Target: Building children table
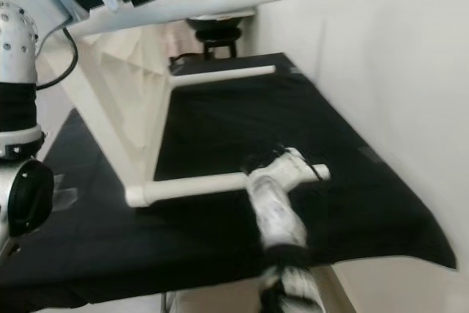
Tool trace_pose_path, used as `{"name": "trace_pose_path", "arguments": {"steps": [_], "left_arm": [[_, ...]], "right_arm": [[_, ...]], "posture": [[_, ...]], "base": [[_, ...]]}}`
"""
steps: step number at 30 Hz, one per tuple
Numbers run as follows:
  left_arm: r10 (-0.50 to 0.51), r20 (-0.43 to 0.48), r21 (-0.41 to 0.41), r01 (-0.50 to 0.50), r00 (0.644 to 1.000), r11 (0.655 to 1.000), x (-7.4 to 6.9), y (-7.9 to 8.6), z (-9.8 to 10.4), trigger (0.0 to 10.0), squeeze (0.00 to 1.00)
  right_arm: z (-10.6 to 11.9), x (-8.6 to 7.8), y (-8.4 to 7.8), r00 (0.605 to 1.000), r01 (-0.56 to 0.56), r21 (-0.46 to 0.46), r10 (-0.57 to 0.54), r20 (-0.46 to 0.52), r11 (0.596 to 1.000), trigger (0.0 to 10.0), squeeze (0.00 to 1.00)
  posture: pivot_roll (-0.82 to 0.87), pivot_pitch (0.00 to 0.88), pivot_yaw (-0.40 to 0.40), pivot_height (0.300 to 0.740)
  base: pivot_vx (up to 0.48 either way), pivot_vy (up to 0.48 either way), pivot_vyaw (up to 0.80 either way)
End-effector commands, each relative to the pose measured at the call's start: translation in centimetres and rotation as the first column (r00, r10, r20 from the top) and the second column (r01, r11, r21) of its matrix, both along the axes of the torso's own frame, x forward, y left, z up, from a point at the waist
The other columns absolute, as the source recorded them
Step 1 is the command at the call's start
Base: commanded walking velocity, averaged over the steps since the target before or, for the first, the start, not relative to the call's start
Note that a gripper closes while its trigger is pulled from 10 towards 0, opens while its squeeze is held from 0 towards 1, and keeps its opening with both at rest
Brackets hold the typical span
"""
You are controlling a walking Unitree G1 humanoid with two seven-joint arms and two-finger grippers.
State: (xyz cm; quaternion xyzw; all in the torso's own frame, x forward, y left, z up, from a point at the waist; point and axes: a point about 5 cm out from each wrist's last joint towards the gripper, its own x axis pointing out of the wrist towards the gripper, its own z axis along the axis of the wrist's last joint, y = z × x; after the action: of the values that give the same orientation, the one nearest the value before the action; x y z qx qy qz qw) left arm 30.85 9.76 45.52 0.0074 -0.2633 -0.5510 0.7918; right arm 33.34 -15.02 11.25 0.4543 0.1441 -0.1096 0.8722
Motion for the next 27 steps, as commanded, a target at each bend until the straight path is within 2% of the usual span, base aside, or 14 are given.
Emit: {"name": "trace_pose_path", "arguments": {"steps": [1,2,5,7,9,11,13,14,15,16,19,23,26,27], "left_arm": [[-0.017,-0.002,0.008,0.017,1.000,1.000,-0.2,0.0,-0.2,10.0,0.00],[-0.017,-0.002,0.008,0.017,1.000,1.000,-0.2,0.0,-0.2,10.0,0.00],[-0.061,-0.032,-0.022,0.060,0.998,0.998,-0.2,0.3,-0.5,10.0,0.00],[-0.061,-0.032,-0.022,0.060,0.998,0.998,-0.2,0.3,-0.5,10.0,0.00],[-0.085,-0.043,-0.035,0.083,0.996,0.996,-0.1,0.4,-0.6,10.0,0.00],[-0.085,-0.043,-0.035,0.083,0.996,0.996,-0.1,0.4,-0.6,10.0,0.00],[-0.101,-0.049,-0.043,0.099,0.994,0.994,0.0,0.4,-0.7,10.0,0.00],[-0.106,-0.050,-0.051,0.103,0.993,0.993,0.0,0.5,-0.7,10.0,0.00],[-0.106,-0.050,-0.051,0.103,0.993,0.993,0.0,0.5,-0.7,10.0,0.00],[-0.114,-0.052,-0.070,0.110,0.992,0.991,0.2,0.7,-0.5,10.0,0.00],[-0.115,-0.053,-0.075,0.111,0.992,0.991,0.2,0.8,-0.5,10.0,0.00],[-0.138,-0.042,-0.088,0.134,0.990,0.987,-0.2,1.5,-0.2,10.0,0.00],[-0.159,-0.023,-0.106,0.156,0.987,0.982,-0.8,2.3,0.1,10.0,0.00],[-0.159,-0.023,-0.106,0.156,0.987,0.982,-0.8,2.3,0.1,10.0,0.00]], "right_arm": [[-1.2,-1.1,2.8,0.999,-0.040,0.131,0.044,-0.026,0.991,10.0,1.00],[-1.2,-1.1,2.8,0.999,-0.040,0.131,0.044,-0.026,0.991,10.0,1.00],[-0.4,-3.3,-0.1,0.995,0.001,0.155,-0.016,0.095,0.988,10.0,1.00],[-0.4,-3.3,-0.1,0.995,0.001,0.155,-0.016,0.095,0.988,10.0,1.00],[-0.8,-4.9,-1.6,0.993,0.042,0.154,-0.058,0.100,0.987,10.0,1.00],[-0.8,-4.9,-1.6,0.993,0.042,0.154,-0.058,0.100,0.987,10.0,1.00],[-1.1,-6.0,-2.3,0.994,0.062,0.149,-0.075,0.083,0.987,10.0,1.00],[-0.4,-6.4,-2.6,0.987,0.050,0.159,-0.073,0.142,0.986,10.0,1.00],[-0.4,-6.4,-2.6,0.987,0.050,0.159,-0.073,0.142,0.986,10.0,1.00],[1.1,-7.0,-3.0,0.961,0.004,0.178,-0.053,0.271,0.984,10.0,1.00],[1.5,-7.1,-3.1,0.952,-0.007,0.181,-0.048,0.302,0.983,10.0,1.00],[2.5,-7.5,-4.2,0.918,-0.021,0.176,-0.051,0.393,0.984,10.0,1.00],[2.2,-7.2,-6.8,0.912,0.053,0.105,-0.091,0.399,0.993,10.0,1.00],[2.2,-7.2,-6.8,0.912,0.053,0.105,-0.091,0.399,0.993,10.0,1.00]], "posture": [[0.04,0.000,0.018,0.740],[0.04,0.000,0.018,0.740],[0.01,0.000,0.050,0.740],[0.01,0.000,0.050,0.740],[-0.01,0.000,0.066,0.740],[-0.01,0.000,0.066,0.740],[-0.01,0.000,0.070,0.740],[-0.02,0.000,0.068,0.740],[-0.02,0.000,0.068,0.740],[-0.02,0.000,0.070,0.740],[-0.02,0.000,0.070,0.740],[-0.03,0.000,0.066,0.740],[-0.03,0.000,0.072,0.740],[-0.03,0.000,0.072,0.740]], "base": [[0.000,0.000,0.00],[0.000,0.000,0.00],[0.000,0.000,0.00],[0.000,0.000,0.00],[0.000,0.000,0.00],[0.000,0.000,0.00],[0.000,0.000,0.00],[0.000,0.000,0.00],[0.000,0.000,0.00],[0.000,0.000,0.00],[0.000,0.000,0.00],[0.000,0.000,0.00],[0.000,0.000,0.00],[0.000,0.000,0.00]]}}
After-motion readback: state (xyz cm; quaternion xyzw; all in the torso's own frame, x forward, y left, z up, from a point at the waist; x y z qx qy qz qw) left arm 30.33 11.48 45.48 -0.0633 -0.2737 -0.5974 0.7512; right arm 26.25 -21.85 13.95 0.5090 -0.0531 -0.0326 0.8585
